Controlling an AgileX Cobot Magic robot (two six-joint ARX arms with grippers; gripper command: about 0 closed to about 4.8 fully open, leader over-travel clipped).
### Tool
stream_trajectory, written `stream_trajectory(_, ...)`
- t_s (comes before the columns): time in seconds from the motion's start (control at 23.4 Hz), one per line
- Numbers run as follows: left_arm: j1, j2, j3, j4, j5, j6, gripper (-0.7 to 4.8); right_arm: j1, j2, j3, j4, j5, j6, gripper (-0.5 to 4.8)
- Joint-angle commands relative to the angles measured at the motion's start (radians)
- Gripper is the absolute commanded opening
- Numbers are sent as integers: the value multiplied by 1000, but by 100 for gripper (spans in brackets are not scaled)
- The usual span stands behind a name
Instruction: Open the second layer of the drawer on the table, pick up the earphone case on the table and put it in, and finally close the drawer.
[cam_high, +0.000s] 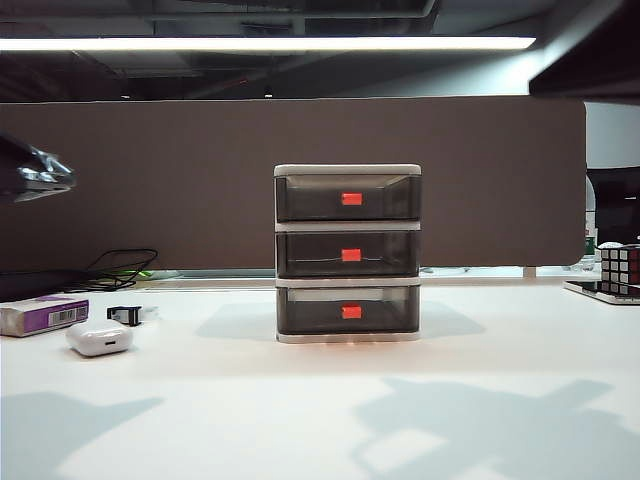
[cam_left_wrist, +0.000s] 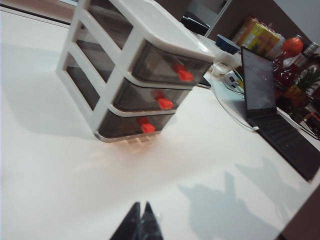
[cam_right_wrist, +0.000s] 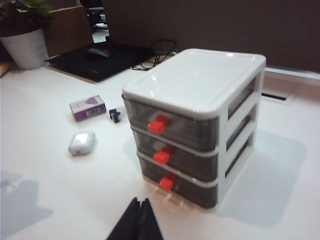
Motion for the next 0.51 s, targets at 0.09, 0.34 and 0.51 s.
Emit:
stream_trajectory(0.09,0,226,19,241,1,-17,-6,1,161,80,130,-7,2,-5)
stream_trajectory(0.34,-2,662,127,594,38,-41,-6,1,402,203,293,-7,1,-5)
stream_trajectory(0.51,-55,929,154,947,-12,-129,-6,0,552,322,309,-32,-4,-5)
